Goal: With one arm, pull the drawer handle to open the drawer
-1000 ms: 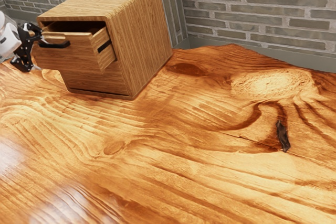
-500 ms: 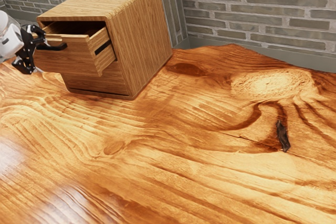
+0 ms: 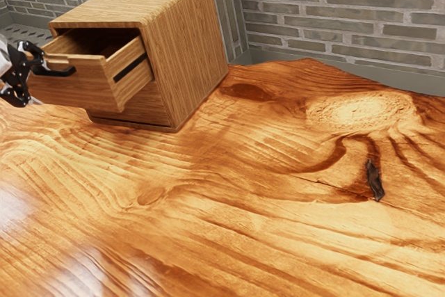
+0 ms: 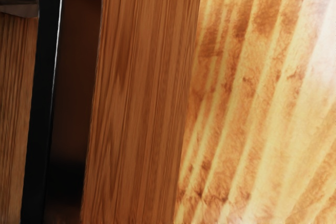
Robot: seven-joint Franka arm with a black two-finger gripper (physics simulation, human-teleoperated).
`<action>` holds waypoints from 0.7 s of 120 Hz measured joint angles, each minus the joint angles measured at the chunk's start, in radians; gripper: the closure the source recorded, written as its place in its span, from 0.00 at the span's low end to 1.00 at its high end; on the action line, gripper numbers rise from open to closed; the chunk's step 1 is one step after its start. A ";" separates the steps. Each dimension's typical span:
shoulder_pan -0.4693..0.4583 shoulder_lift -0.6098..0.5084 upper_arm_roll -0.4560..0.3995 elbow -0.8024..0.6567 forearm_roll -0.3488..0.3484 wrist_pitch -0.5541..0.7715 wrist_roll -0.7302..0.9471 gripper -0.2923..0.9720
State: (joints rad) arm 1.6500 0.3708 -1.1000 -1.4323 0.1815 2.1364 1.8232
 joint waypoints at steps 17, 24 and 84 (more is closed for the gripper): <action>0.056 0.000 -0.051 -0.001 -0.001 -0.014 0.000 0.25; 0.065 0.001 -0.061 -0.002 -0.002 -0.023 0.001 0.25; 0.144 0.002 -0.122 -0.031 -0.015 -0.079 0.002 0.25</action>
State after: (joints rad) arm 1.7945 0.3727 -1.2218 -1.4637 0.1665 2.0575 1.8257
